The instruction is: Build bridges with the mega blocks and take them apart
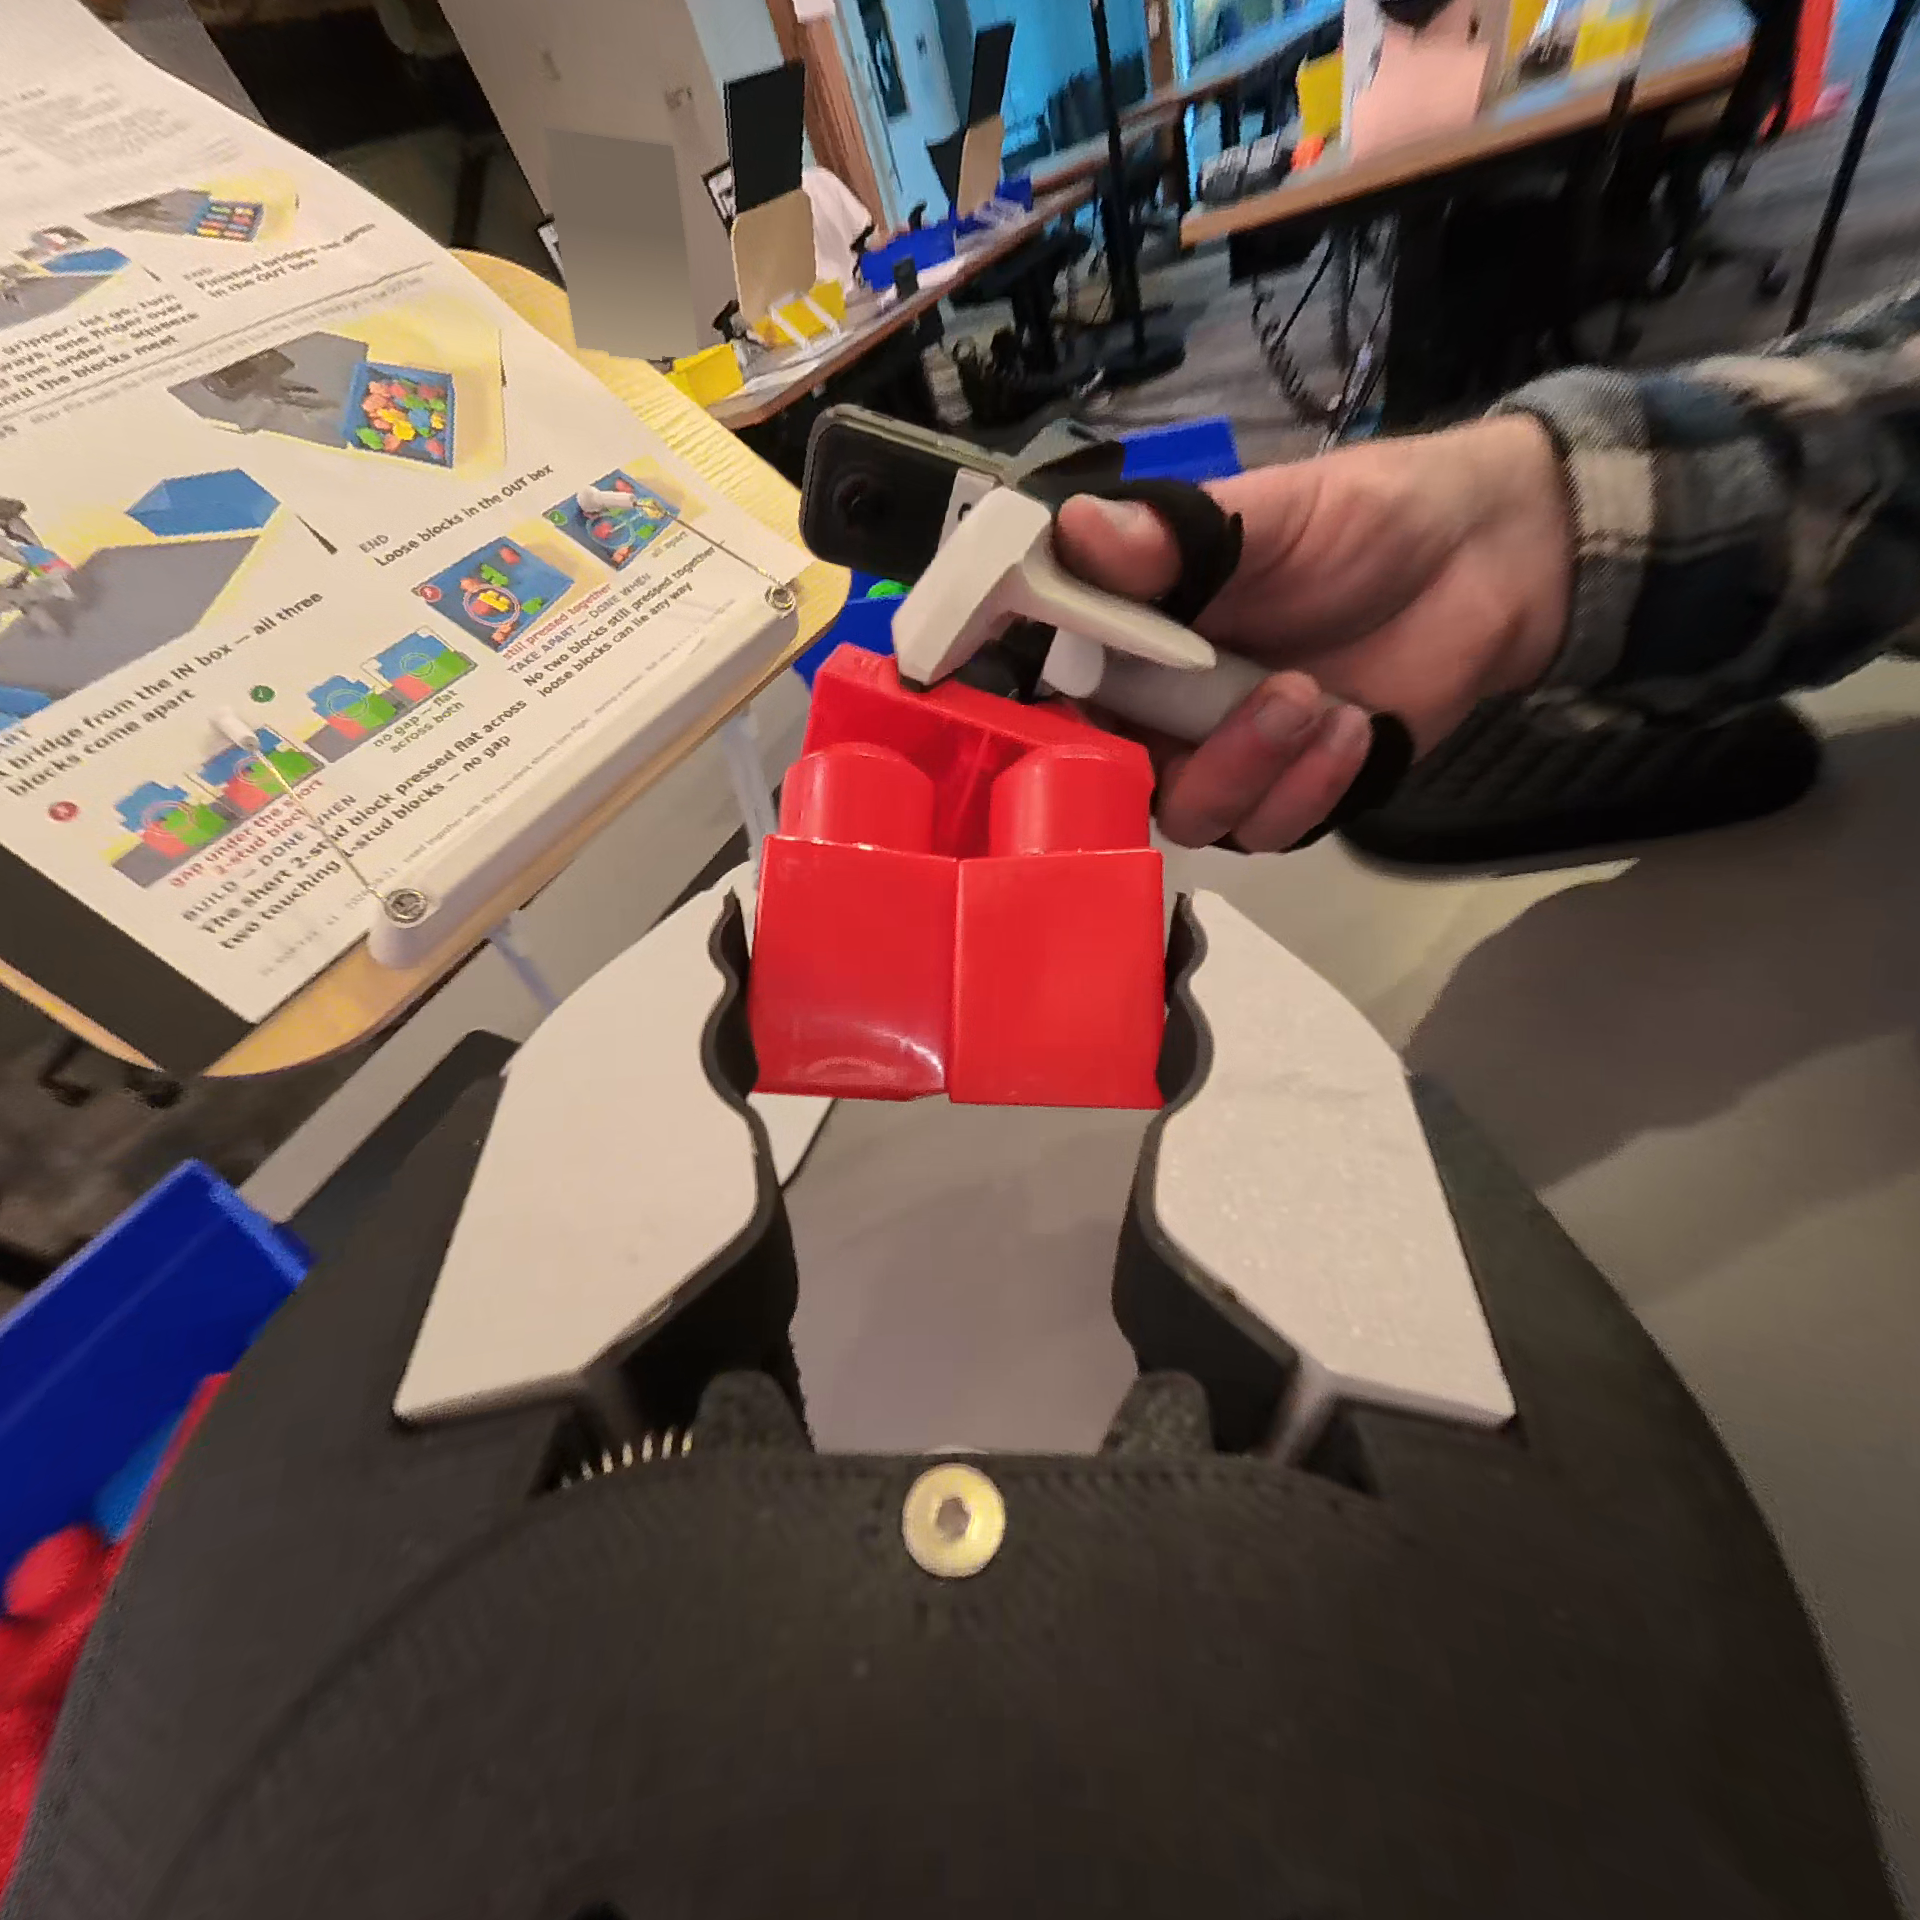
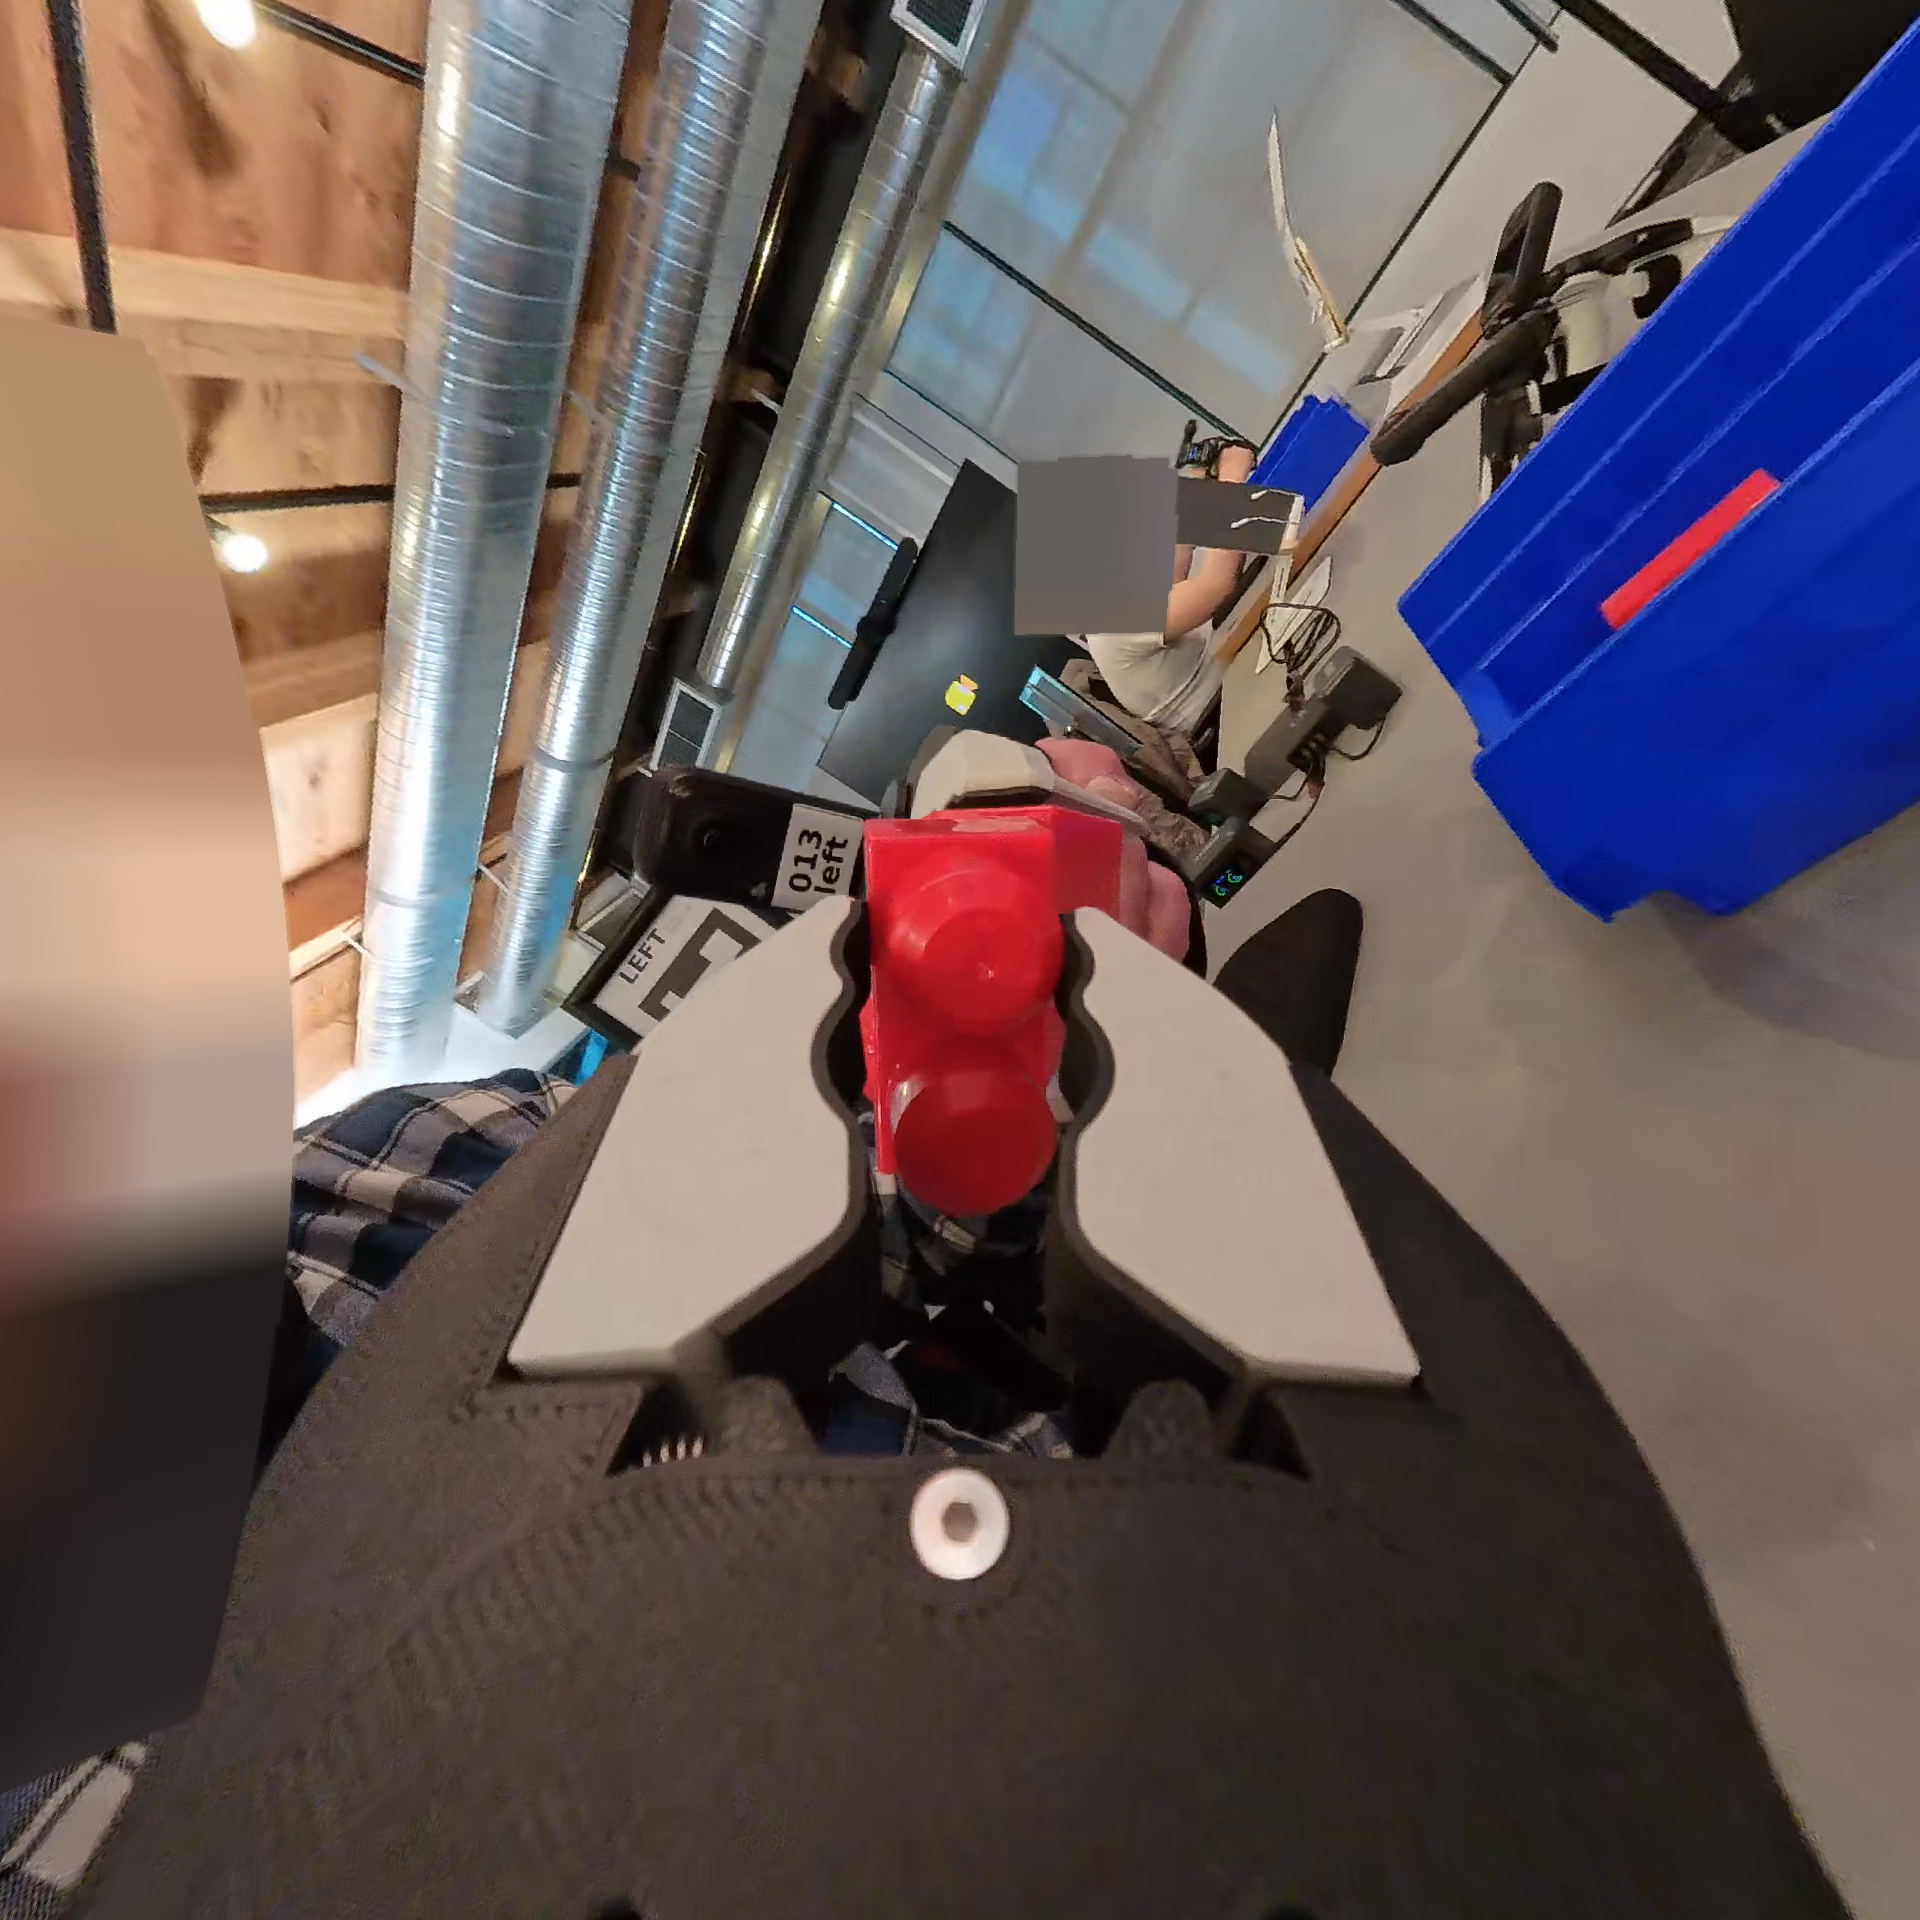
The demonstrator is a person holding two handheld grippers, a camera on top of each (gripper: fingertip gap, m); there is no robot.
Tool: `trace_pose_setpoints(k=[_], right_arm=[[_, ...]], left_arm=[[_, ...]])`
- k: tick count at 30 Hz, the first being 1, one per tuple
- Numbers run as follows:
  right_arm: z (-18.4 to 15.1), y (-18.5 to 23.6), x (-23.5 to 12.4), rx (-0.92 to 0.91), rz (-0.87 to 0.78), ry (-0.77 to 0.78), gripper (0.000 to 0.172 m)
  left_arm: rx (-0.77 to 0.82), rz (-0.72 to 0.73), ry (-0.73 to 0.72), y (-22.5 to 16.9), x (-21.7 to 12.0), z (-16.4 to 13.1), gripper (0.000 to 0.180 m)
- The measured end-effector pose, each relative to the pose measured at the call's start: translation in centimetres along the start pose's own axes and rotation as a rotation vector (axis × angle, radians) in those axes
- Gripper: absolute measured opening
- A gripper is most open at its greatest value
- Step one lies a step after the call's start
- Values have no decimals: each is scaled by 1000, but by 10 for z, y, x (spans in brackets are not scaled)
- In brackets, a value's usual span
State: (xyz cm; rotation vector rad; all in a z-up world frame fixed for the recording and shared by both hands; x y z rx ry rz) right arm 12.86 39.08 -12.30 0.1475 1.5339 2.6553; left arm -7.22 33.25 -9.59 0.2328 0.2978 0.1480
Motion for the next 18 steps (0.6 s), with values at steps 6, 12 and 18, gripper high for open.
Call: trace_pose_setpoints(k=[6,12,18], right_arm=[[-2,0,2,34,23,16,34],[-2,1,-1,9,-6,20,33],[-3,10,-2,-103,-92,-16,33]], left_arm=[[141,51,151,-1,4,3,75],[279,80,289,-3,11,10,75],[377,109,427,-4,18,13,76]])
Point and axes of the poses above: each gripper's, where its closed fingertips meet, x out along the fingers, z out of its top, y = z × x across the jaws, the point moved 10 cm from there along -x, back along the fingers, and after that the axes turned 13 degrees about -z, right-handed, at the moved point
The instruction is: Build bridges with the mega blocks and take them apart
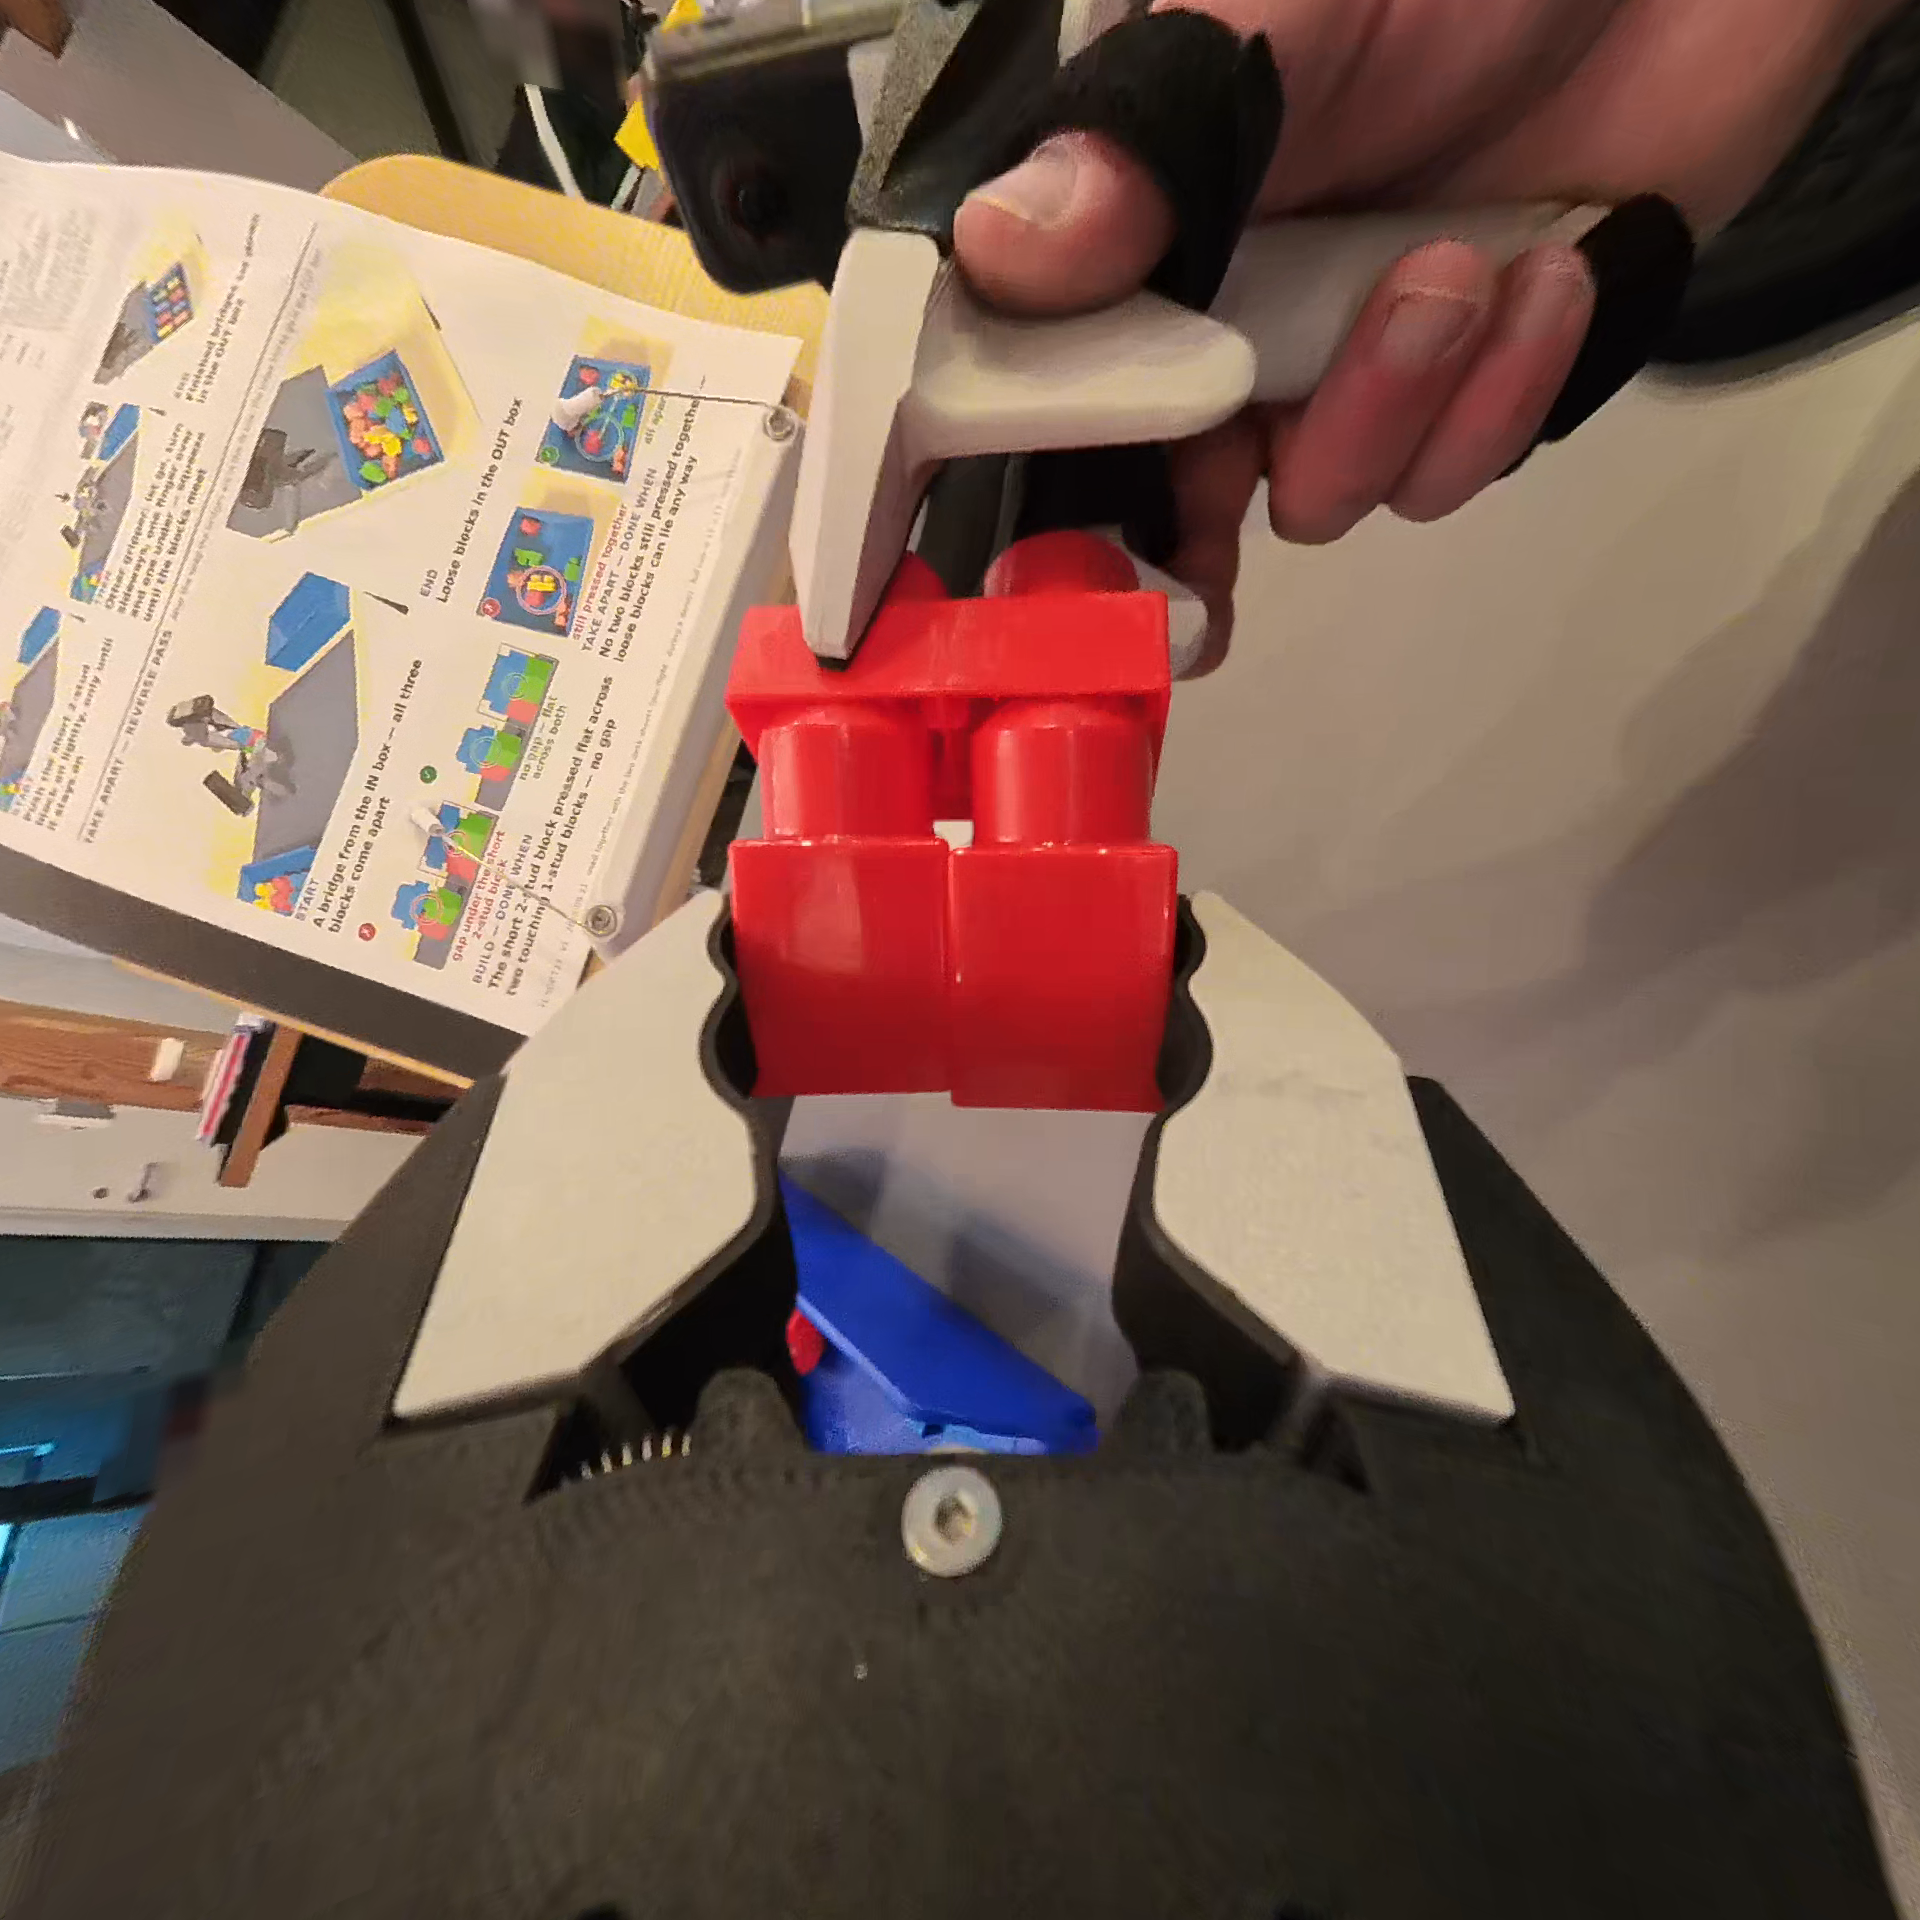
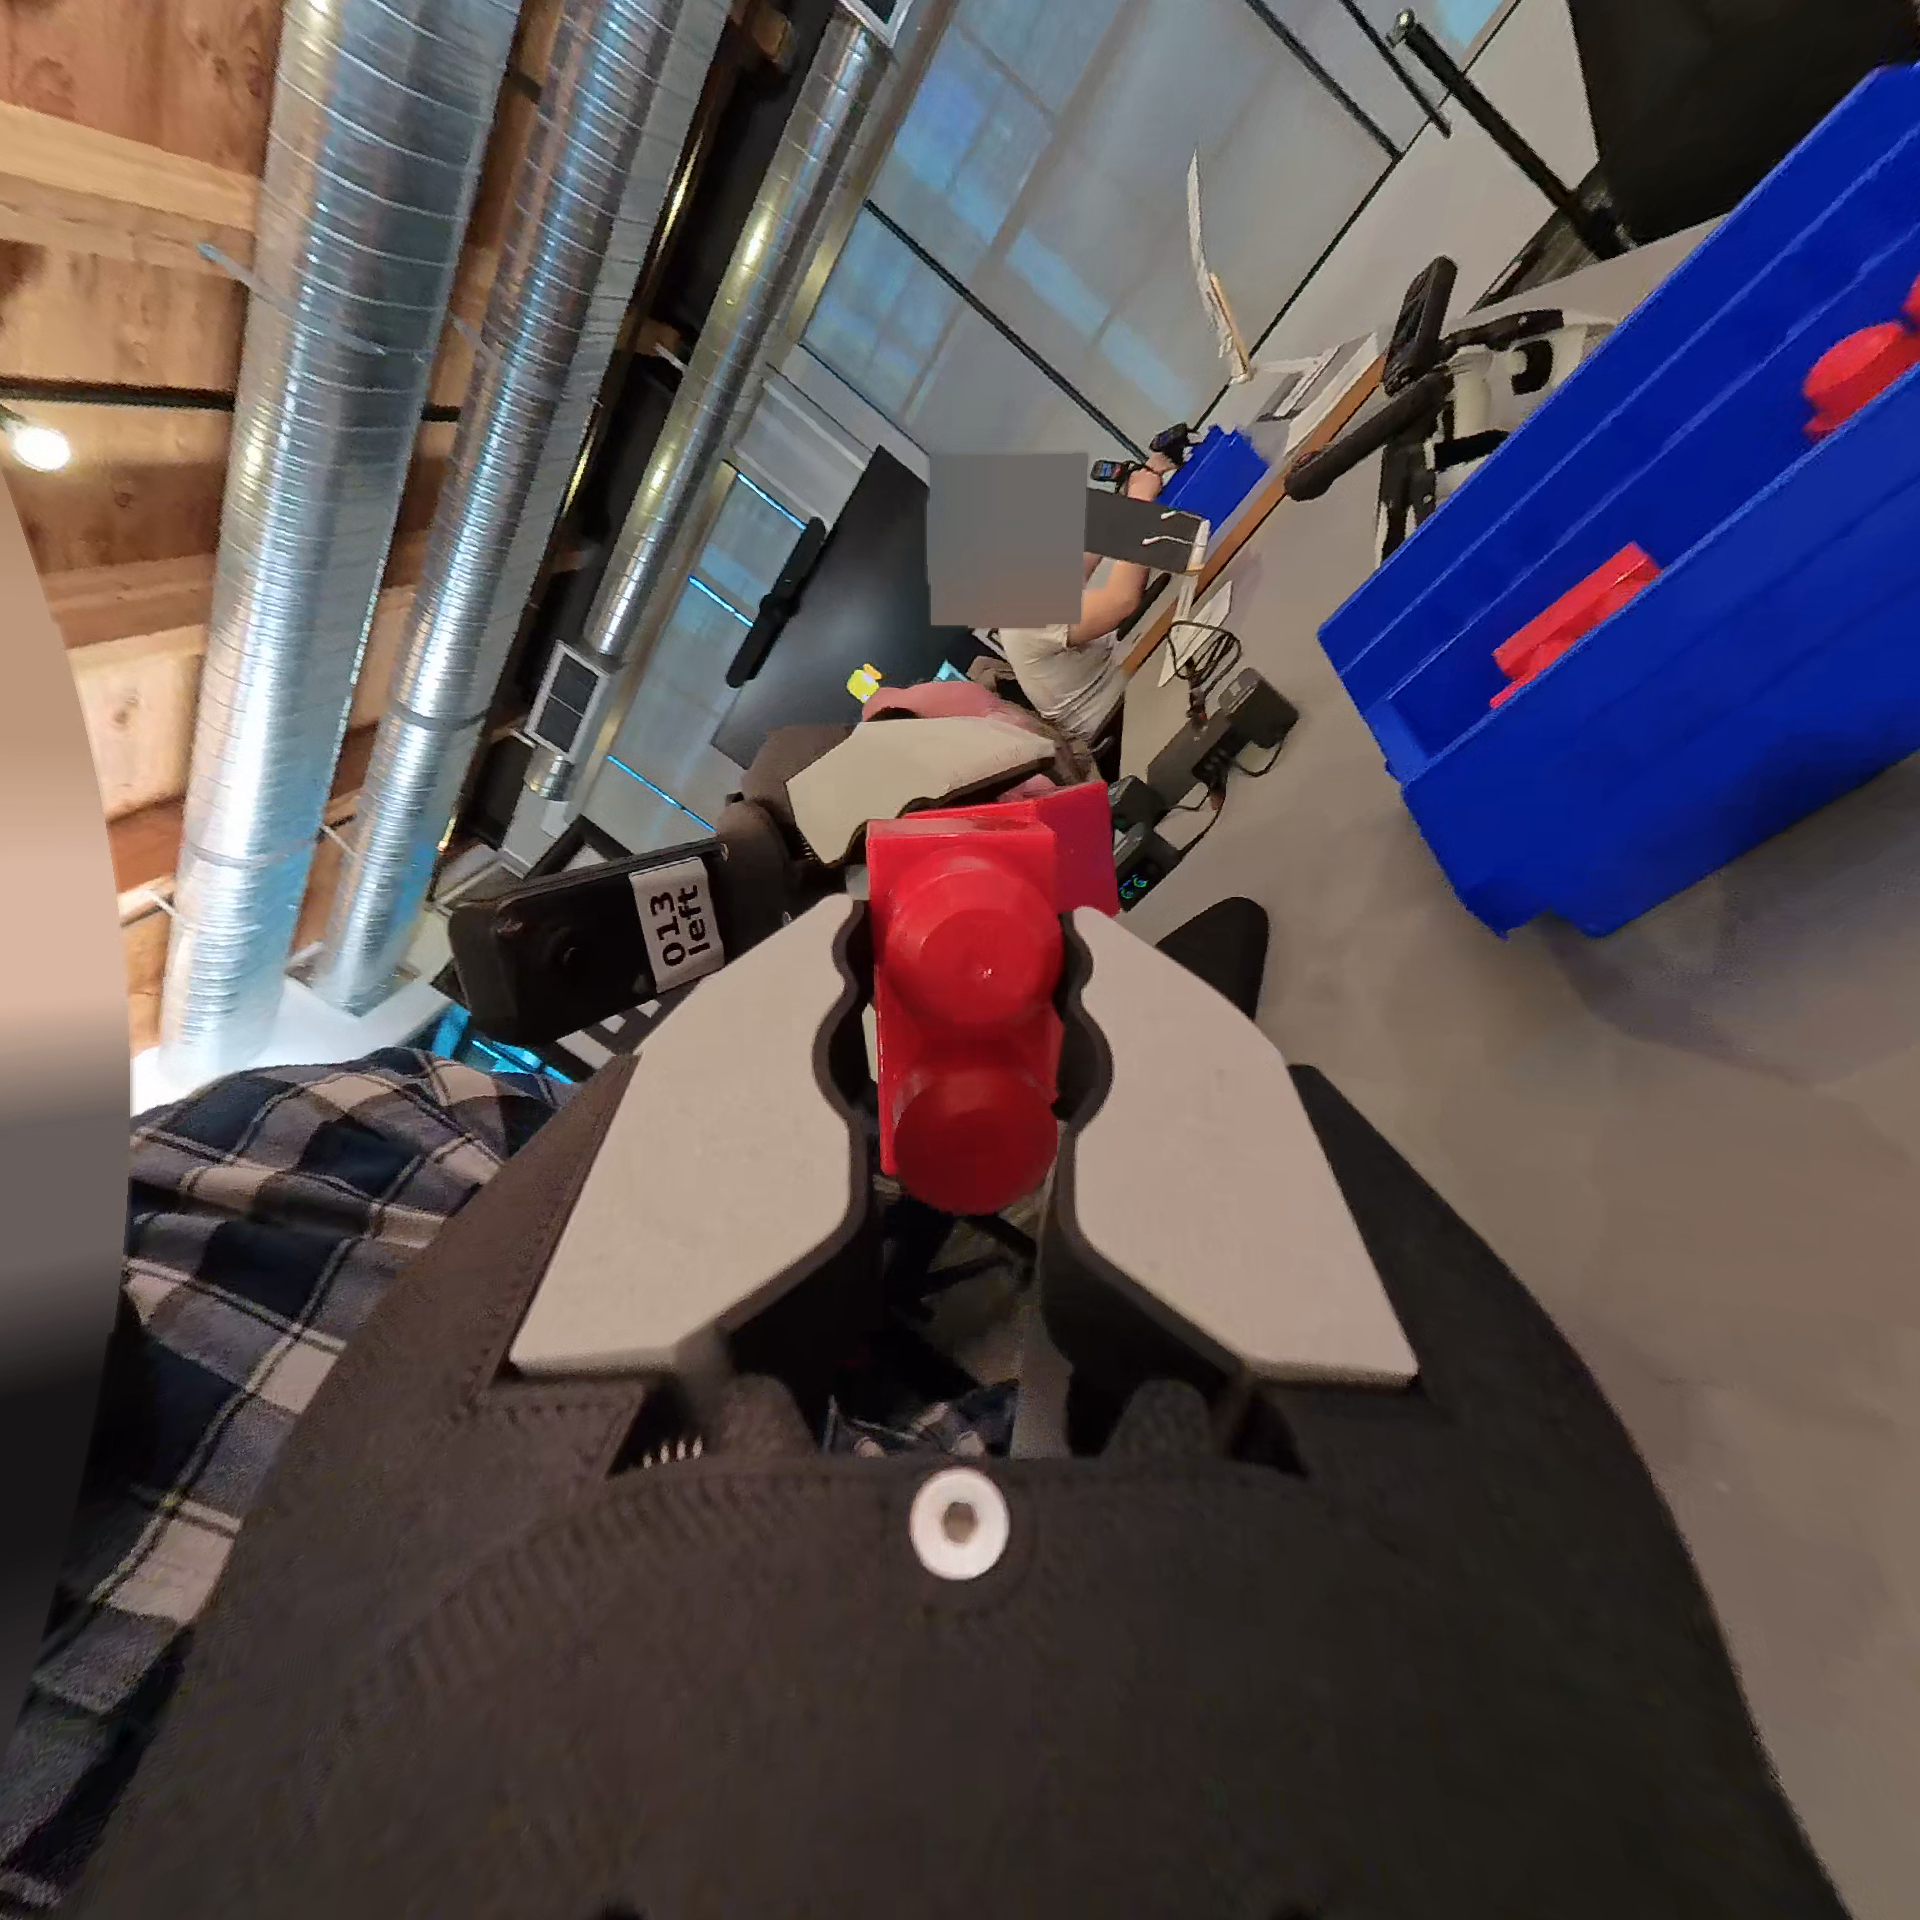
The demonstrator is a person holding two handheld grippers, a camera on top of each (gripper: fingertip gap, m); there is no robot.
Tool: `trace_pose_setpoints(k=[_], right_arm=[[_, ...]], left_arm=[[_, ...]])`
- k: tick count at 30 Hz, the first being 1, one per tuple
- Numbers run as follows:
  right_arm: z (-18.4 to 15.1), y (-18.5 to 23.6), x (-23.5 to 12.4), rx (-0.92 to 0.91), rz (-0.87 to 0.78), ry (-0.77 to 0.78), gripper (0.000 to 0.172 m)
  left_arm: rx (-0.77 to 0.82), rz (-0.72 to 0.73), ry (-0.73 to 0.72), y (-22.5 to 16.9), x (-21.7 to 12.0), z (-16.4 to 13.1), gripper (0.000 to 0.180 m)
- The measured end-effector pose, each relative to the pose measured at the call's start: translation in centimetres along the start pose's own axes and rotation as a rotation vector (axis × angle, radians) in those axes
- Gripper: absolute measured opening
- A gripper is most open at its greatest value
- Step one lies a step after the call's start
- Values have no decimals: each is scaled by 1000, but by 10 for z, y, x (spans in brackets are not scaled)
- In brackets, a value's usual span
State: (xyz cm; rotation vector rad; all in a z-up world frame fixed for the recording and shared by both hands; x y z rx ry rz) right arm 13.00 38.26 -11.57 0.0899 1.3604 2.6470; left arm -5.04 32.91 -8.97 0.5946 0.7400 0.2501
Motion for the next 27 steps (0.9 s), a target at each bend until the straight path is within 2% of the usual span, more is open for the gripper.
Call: trace_pose_setpoints(k=[4,11,21,27], right_arm=[[2,4,-1,-68,-70,-15,33],[5,10,1,-167,-160,-56,33],[6,13,3,-262,-225,-90,34],[10,13,4,-241,-202,-105,34]], left_arm=[[47,31,96,1,3,4,76],[84,69,175,6,6,10,75],[124,69,198,9,8,16,75],[113,79,194,13,8,19,75]])
Point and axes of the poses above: each gripper's, where its closed fingertips meet, x out along the fingers, z out of its top, y = z × x across the jaws, the point moved 10 cm from there along -x, back along the fingers, and after that the axes turned 13 degrees about -z, right-handed, at the moved point
